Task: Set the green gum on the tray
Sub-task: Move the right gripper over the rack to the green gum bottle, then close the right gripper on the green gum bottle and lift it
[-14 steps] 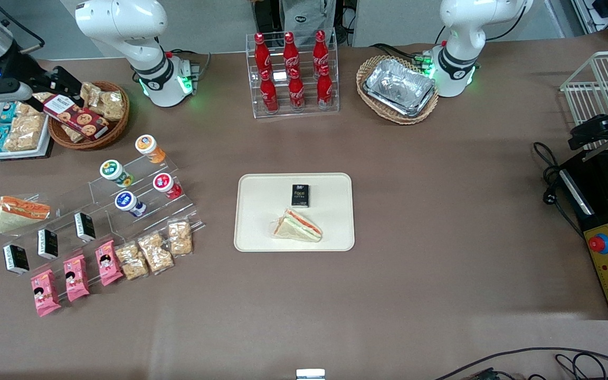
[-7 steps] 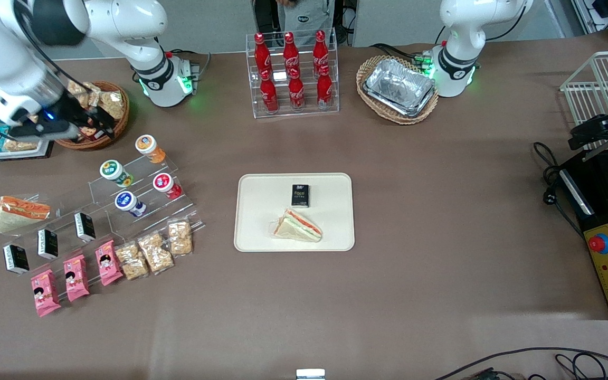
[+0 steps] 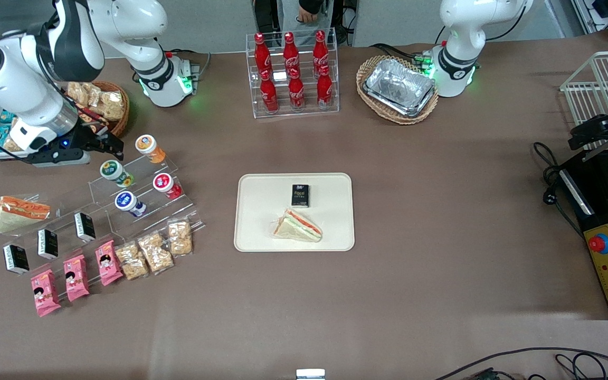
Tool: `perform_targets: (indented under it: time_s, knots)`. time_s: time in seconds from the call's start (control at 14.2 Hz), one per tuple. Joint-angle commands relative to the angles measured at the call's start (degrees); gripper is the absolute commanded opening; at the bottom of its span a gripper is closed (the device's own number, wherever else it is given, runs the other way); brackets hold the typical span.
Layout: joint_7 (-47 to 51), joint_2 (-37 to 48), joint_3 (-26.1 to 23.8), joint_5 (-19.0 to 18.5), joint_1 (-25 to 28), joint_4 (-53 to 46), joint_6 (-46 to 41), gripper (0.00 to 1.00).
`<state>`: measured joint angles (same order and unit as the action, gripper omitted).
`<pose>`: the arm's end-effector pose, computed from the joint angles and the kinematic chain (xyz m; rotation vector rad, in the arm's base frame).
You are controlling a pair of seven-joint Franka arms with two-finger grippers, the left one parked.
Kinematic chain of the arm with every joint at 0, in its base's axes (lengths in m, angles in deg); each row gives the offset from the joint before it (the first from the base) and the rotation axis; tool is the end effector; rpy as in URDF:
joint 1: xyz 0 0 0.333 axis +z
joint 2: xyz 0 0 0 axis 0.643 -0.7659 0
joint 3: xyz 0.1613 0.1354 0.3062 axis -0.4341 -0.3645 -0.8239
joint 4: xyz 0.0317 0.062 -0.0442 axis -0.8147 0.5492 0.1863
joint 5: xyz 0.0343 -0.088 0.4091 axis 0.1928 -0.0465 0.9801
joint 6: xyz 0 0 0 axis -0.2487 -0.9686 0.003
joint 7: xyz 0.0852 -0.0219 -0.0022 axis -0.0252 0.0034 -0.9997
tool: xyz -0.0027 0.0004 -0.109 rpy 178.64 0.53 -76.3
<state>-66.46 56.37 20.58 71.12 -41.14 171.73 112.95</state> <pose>0.4255 -0.0189 0.4626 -3.1292 -0.0540 -0.0584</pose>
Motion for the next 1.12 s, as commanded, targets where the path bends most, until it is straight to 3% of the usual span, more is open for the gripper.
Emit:
perform_targets:
  time_s: [0.0, 0.28, 0.49, 0.7, 1.05]
  knots:
    - [0.44, -2.76, -0.07, 0.39, -0.73, 2.16, 5.54, 1.00]
    - [0.44, -4.43, -0.07, 0.39, -0.73, 2.24, 6.60, 0.98]
    - [0.44, -5.23, -0.07, 0.39, -0.73, 2.24, 7.39, 0.84]
    - [0.44, -5.40, 0.02, 0.39, -0.73, 2.24, 7.40, 0.50]
    - [0.35, -5.49, 0.11, 0.39, -0.73, 1.90, 6.78, 0.16]
